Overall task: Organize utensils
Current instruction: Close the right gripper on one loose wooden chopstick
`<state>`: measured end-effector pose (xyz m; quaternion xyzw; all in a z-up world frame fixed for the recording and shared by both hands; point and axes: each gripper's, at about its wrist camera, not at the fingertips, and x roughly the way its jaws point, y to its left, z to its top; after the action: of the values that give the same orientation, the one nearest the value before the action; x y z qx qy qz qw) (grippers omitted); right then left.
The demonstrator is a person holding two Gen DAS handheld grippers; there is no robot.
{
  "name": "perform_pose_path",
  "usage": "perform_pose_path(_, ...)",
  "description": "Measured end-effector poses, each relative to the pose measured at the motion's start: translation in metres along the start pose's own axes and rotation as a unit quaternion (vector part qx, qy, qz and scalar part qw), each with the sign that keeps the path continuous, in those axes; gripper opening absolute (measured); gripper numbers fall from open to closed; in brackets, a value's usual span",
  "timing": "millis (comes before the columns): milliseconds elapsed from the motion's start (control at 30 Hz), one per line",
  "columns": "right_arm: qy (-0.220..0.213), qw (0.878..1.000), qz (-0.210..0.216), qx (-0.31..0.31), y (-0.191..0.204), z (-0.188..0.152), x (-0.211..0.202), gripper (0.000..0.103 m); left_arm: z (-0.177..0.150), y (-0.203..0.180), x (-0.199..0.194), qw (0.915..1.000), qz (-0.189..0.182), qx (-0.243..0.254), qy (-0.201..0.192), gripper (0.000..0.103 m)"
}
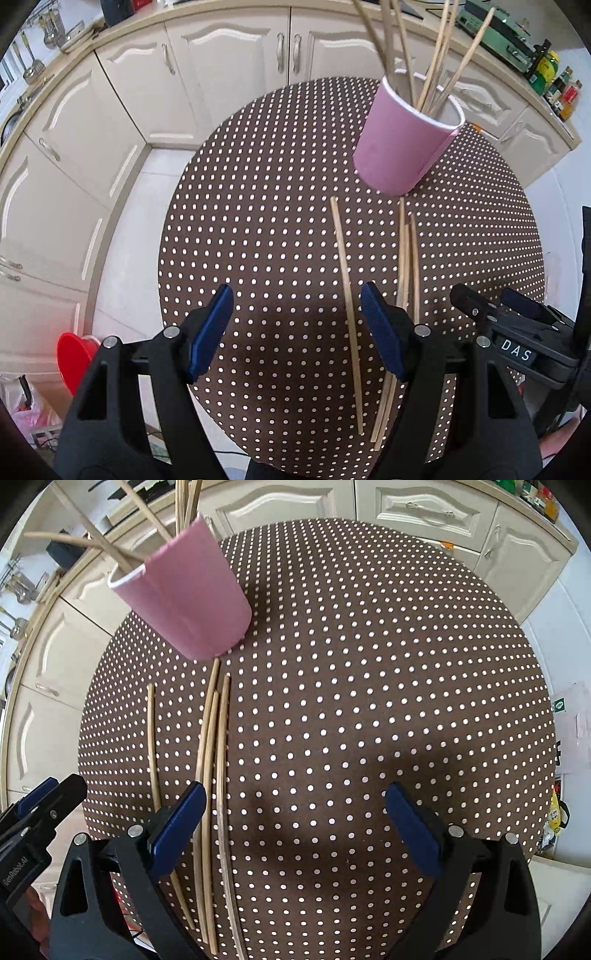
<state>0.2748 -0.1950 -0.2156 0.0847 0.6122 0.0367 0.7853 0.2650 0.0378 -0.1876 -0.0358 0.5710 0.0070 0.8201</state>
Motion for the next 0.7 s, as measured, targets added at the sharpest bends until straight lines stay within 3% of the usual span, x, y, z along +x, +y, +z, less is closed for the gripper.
perform_pose_path(300, 0.028, 0.999, -0.019, -0.038, 0.023, -0.012, 0.025, 0.094, -0.005, 0.007, 0.019, 0.9994, 0.001, -0.016, 0.029, 0.071)
perform_pose_path(467, 0.036, 0.996, -0.054, -0.068, 0.036, -0.014, 0.036, 0.094, -0.006, 0.007, 0.025, 0.9991, 0.004, -0.016, 0.04, 0.071)
perform_pose_path(633, 0.015, 0.99, -0.082, -0.118, 0.063, -0.025, 0.042, 0.093, -0.003, 0.01, 0.032, 0.9988, 0.004, -0.018, 0.046, 0.071)
perform_pose_path(667, 0.011, 0.989, -0.083, -0.124, 0.066, -0.025, 0.043, 0.091, -0.002, 0.01, 0.034, 0.9987, 0.004, -0.018, 0.047, 0.071)
perform_pose_path(700, 0.006, 0.989, -0.069, -0.127, 0.073, -0.027, 0.042, 0.08, -0.001, 0.01, 0.036, 0.9987, 0.004, -0.018, 0.048, 0.071)
